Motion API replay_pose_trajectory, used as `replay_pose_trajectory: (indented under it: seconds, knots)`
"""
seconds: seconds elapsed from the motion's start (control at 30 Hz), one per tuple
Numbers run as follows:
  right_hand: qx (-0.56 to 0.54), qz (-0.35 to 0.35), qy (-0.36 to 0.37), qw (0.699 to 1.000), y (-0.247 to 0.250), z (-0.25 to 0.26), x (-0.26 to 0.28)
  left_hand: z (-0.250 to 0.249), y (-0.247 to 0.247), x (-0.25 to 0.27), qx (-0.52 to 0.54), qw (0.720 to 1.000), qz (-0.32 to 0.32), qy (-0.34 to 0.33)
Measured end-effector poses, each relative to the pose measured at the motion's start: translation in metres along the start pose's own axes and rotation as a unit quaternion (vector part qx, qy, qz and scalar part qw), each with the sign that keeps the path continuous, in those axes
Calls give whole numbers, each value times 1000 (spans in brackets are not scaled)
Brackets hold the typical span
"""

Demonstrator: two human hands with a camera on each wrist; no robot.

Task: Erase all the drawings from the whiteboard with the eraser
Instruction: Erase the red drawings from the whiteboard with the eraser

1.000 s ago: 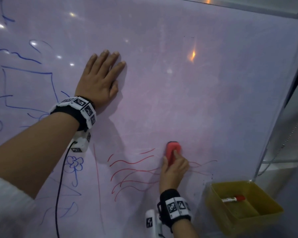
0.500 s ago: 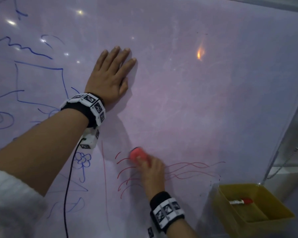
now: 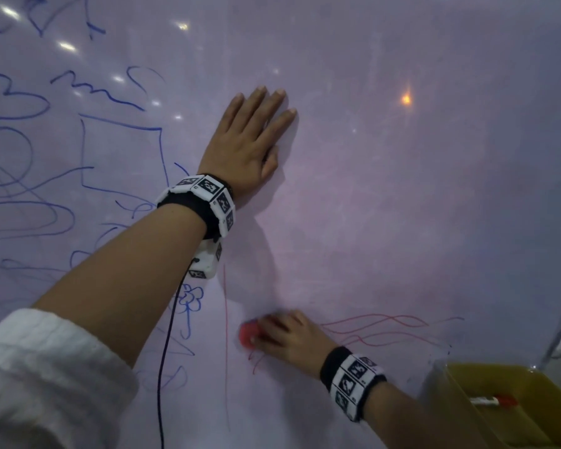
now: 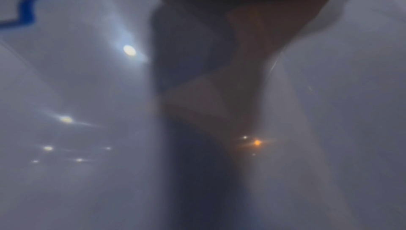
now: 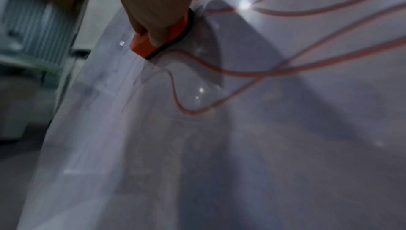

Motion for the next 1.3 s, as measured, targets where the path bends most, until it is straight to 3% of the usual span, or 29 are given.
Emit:
replay_pose_trajectory:
  seconds: [0.1, 0.17, 0.27, 0.3, 0.4, 0.47, 0.53, 0.63, 0.7, 0.8, 0.87, 0.93, 0.97, 1.07, 1.1, 1.13, 1.17, 1.27, 1.3]
  knots:
    - [5, 34, 43, 998, 4, -6, 2, -1, -1, -1, -2, 1000, -1, -2]
    - [15, -30, -46, 998, 24, -23, -15, -1, -1, 0, 3, 1000, -2, -2]
    - [20, -131, -216, 967, 38, -34, -28, -2, 0, 2, 9, 1000, 3, 4]
    - [23, -134, -220, 966, 34, -27, -26, -2, 1, 2, 11, 1000, 4, 6]
    - [43, -70, -116, 990, 9, -4, -4, -1, 2, 0, 8, 1000, 3, 4]
    - [52, -49, -104, 992, 15, -14, 12, 0, 1, -1, 3, 1000, 4, 5]
    - [63, -91, -194, 975, 33, -40, 19, -1, 0, 0, 4, 1000, 7, 5]
    - [25, -195, -377, 905, 48, -60, 16, -2, 1, 1, 8, 1000, 8, 8]
    - [32, -181, -365, 913, 31, -36, 13, -2, 2, 0, 15, 1000, 15, 11]
    - [50, -55, -258, 963, 4, 6, 27, -2, 3, -1, 14, 1000, 18, 14]
    - [40, -54, -270, 960, 10, -6, 45, -3, 2, 0, 12, 1000, 19, 13]
    - [15, -128, -383, 915, 28, -33, 68, -4, 3, 2, 11, 1000, 22, 15]
    - [-12, -179, -469, 865, 36, -49, 85, -4, 3, 3, 11, 999, 24, 18]
    - [-94, -290, -678, 669, 43, -77, 130, -4, 5, 3, 18, 999, 34, 19]
    - [-102, -302, -703, 636, 41, -75, 132, -5, 4, 2, 21, 999, 35, 17]
    - [-111, -301, -709, 628, 38, -68, 128, -6, 4, 0, 24, 999, 34, 16]
    - [-120, -291, -696, 645, 34, -58, 119, -6, 4, 0, 26, 999, 33, 17]
    - [-91, -225, -602, 761, 21, -22, 102, -6, 3, 1, 29, 999, 35, 28]
    - [-78, -202, -583, 783, 20, -21, 109, -6, 4, 2, 32, 998, 35, 31]
Point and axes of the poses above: each hand's wrist, its own x-axis away from the middle knuckle, its own y-axis out of the back of the hand, z = x × y, the point moved 2 cm from there along -x, towards the middle knuckle, and after that the axes turned 11 degrees about z, right-handed, at the moved point
